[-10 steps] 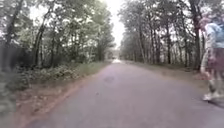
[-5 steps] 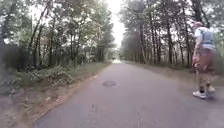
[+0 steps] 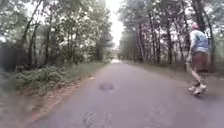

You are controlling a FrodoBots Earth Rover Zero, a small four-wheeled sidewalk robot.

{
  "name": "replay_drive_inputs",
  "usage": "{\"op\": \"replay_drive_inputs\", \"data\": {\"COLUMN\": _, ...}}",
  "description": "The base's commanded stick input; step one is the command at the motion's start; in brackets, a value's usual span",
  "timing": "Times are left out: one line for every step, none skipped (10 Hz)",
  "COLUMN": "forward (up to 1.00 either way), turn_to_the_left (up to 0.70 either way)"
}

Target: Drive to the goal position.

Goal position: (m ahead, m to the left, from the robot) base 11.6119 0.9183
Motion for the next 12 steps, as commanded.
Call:
{"op": "replay_drive_inputs", "data": {"forward": 0.70, "turn_to_the_left": -0.14}}
{"op": "replay_drive_inputs", "data": {"forward": 0.70, "turn_to_the_left": -0.14}}
{"op": "replay_drive_inputs", "data": {"forward": 0.70, "turn_to_the_left": -0.14}}
{"op": "replay_drive_inputs", "data": {"forward": 0.70, "turn_to_the_left": -0.14}}
{"op": "replay_drive_inputs", "data": {"forward": 0.70, "turn_to_the_left": -0.14}}
{"op": "replay_drive_inputs", "data": {"forward": 0.70, "turn_to_the_left": -0.14}}
{"op": "replay_drive_inputs", "data": {"forward": 0.70, "turn_to_the_left": -0.14}}
{"op": "replay_drive_inputs", "data": {"forward": 0.70, "turn_to_the_left": -0.10}}
{"op": "replay_drive_inputs", "data": {"forward": 0.70, "turn_to_the_left": 0.00}}
{"op": "replay_drive_inputs", "data": {"forward": 0.70, "turn_to_the_left": 0.00}}
{"op": "replay_drive_inputs", "data": {"forward": 0.70, "turn_to_the_left": 0.00}}
{"op": "replay_drive_inputs", "data": {"forward": 0.70, "turn_to_the_left": 0.00}}
